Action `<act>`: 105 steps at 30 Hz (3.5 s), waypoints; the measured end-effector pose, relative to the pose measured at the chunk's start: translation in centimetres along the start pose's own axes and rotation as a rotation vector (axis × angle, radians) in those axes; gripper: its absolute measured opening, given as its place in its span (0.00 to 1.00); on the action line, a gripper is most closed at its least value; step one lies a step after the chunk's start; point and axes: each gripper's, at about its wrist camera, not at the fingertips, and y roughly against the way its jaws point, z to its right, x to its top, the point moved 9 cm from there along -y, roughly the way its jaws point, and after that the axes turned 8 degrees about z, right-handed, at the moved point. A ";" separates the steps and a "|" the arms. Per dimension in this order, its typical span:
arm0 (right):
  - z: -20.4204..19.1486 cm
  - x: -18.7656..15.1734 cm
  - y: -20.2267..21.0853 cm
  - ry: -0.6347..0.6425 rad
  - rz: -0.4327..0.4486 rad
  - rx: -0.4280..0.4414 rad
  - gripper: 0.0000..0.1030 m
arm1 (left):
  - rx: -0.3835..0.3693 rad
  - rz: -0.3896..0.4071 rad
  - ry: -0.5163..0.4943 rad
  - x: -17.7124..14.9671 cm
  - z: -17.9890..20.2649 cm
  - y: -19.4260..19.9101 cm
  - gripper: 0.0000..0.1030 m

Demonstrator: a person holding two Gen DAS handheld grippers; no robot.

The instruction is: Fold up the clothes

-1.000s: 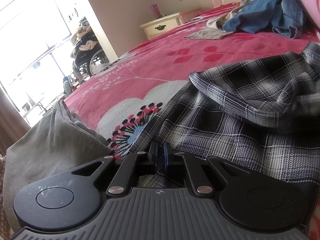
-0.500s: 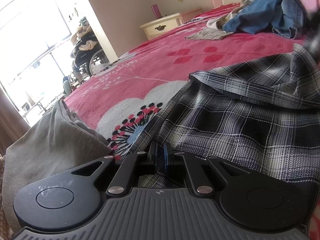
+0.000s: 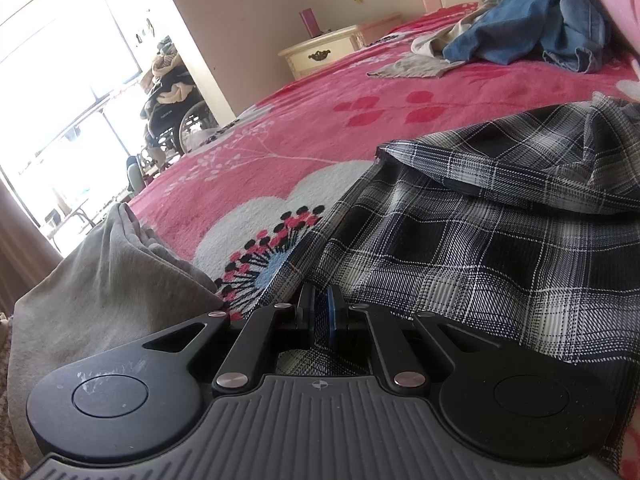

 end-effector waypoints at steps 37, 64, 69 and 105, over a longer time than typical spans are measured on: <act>29.2 -5.9 -1.6 -0.479 -0.181 -0.616 0.04 | 0.040 0.000 -0.101 0.6 0.2 -0.5 0.18; 36.2 -14.2 -8.5 -0.945 -0.259 -0.665 0.16 | 0.092 -0.039 -0.141 1.8 -0.1 -3.0 0.22; 33.4 -14.9 -3.3 -1.199 -0.244 -0.571 0.38 | 0.079 -0.053 -0.058 2.4 -1.0 -2.8 0.26; 22.2 -18.9 -0.2 -1.702 -0.313 -0.508 0.42 | -0.278 -0.303 0.206 -6.6 4.2 17.8 0.35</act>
